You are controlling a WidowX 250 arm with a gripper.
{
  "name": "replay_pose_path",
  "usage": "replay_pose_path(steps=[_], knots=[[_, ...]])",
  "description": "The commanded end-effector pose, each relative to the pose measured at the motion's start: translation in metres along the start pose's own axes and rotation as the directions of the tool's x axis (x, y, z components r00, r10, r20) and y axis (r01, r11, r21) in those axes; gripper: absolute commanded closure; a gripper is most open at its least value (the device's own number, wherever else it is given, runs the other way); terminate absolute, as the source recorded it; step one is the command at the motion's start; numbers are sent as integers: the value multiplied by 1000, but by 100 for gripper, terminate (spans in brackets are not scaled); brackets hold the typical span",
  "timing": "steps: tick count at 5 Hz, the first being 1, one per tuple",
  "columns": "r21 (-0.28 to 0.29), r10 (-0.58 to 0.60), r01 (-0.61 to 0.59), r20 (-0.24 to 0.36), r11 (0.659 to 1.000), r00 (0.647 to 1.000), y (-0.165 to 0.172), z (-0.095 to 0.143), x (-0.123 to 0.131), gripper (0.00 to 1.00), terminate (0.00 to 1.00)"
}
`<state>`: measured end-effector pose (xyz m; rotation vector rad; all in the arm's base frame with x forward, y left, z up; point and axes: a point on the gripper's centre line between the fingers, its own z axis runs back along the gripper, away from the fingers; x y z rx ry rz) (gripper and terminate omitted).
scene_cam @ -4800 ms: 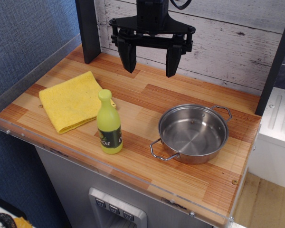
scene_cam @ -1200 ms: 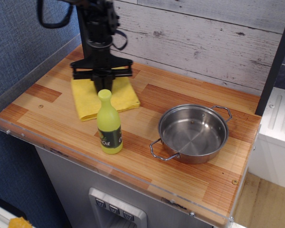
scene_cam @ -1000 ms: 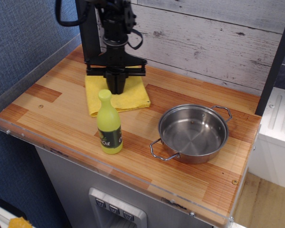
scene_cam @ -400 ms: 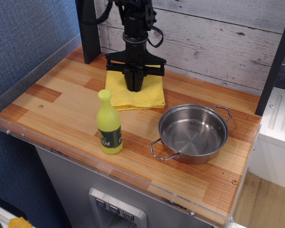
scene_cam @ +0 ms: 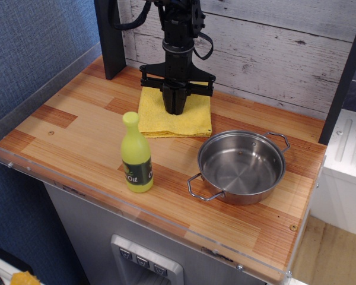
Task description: Move yellow cloth near to the wall
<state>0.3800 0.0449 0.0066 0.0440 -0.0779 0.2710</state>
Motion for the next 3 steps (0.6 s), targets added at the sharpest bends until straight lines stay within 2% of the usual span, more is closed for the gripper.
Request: replay_pose_path(steps=[1,3], knots=[[14,0,-1,20,1000,1000,-7,6,-4,0,0],[1,-10,10,53,1000,999,-9,25,3,0,0]])
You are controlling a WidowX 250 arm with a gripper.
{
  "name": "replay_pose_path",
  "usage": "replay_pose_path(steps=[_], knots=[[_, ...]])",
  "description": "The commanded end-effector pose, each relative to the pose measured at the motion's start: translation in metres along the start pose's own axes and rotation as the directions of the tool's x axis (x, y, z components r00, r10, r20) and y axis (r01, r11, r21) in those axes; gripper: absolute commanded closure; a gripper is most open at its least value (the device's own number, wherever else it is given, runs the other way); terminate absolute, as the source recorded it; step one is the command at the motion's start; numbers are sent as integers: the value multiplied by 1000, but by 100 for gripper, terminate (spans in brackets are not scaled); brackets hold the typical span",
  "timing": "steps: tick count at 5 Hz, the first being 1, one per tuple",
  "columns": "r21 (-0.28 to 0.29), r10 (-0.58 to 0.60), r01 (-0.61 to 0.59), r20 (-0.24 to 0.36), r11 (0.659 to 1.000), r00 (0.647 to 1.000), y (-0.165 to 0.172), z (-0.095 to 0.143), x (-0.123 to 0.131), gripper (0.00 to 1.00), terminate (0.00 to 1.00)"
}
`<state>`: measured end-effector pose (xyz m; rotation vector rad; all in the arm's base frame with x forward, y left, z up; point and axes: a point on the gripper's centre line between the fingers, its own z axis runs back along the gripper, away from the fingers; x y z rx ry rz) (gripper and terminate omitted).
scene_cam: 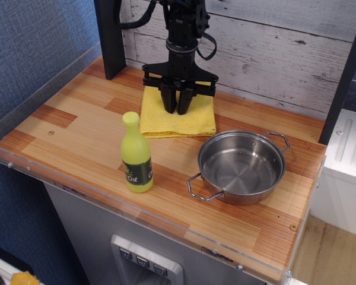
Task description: Move yellow cloth near to the wall
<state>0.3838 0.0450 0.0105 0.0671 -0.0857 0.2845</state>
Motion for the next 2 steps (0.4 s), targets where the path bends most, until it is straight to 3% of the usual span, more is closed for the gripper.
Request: replay_pose_path(steps=[1,2], knots=[[-25,2,0,75,1000,997,-6,41,2,0,0],[-13,26,-25,99,1000,995,-2,59,1,0,0]])
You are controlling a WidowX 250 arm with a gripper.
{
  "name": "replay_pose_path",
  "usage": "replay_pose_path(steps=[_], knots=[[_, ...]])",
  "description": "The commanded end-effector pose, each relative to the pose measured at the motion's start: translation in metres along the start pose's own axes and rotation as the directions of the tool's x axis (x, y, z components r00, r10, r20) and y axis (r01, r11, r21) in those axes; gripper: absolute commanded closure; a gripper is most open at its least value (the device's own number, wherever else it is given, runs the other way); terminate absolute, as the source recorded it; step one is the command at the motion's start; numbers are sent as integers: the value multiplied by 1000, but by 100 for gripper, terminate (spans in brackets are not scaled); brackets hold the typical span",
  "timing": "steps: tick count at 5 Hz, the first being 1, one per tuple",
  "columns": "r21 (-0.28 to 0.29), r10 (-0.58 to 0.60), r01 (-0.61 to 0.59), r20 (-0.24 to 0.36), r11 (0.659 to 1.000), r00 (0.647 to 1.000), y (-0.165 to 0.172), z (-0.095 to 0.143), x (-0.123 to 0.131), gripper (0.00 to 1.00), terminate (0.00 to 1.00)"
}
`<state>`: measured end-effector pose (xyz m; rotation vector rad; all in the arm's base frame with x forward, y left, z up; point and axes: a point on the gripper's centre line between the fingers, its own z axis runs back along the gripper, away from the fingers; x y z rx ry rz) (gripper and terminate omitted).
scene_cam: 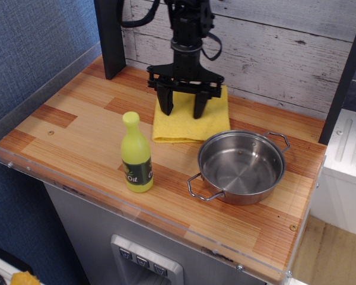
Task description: Move yellow cloth near to the wall
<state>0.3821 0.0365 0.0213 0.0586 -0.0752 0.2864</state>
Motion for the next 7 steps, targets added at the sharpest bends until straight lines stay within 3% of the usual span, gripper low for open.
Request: replay_pose_path(steps=[1,3,4,5,6,7], knots=[[35,61,-66,130,997,990,8,62,2,0,0],[47,121,-128,124,991,985,15,81,3,0,0],[77,195,-204,111,976,974,26,90,-7,0,0],[39,253,-261,137,965,958,45,113,-25,0,0],[43,279,-288,143,957,950,58,134,-39,0,0],[87,365,-379,142,921,920,80,137,-46,0,0]])
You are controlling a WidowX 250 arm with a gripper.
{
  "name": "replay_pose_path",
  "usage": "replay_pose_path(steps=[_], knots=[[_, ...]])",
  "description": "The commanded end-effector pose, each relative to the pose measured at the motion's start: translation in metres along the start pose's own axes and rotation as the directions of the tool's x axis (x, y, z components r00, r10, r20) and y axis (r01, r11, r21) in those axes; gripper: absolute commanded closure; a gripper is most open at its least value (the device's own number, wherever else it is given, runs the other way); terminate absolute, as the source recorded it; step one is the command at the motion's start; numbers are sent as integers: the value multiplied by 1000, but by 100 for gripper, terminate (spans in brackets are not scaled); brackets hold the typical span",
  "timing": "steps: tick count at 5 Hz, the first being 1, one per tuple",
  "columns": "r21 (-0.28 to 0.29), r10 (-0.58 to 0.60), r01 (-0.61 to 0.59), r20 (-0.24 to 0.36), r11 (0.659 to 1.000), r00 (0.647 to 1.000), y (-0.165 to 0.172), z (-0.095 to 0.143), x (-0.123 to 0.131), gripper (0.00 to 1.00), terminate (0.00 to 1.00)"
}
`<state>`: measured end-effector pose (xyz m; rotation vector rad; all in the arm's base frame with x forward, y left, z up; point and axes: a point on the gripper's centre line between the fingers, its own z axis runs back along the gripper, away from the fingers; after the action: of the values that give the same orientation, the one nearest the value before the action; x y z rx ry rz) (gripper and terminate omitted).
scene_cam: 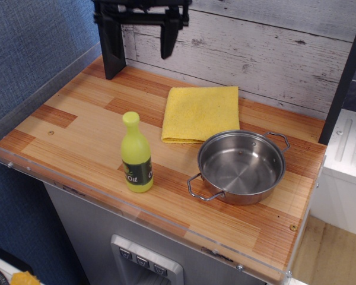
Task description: Move yellow cloth near to the wall
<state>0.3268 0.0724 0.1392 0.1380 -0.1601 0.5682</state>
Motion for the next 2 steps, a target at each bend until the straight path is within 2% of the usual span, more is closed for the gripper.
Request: replay_pose_path(steps=[1,2], knots=[[57,183,-184,27,981,983,51,17,-3,0,0],[87,250,-251,18,964,968,70,14,-4,0,0]])
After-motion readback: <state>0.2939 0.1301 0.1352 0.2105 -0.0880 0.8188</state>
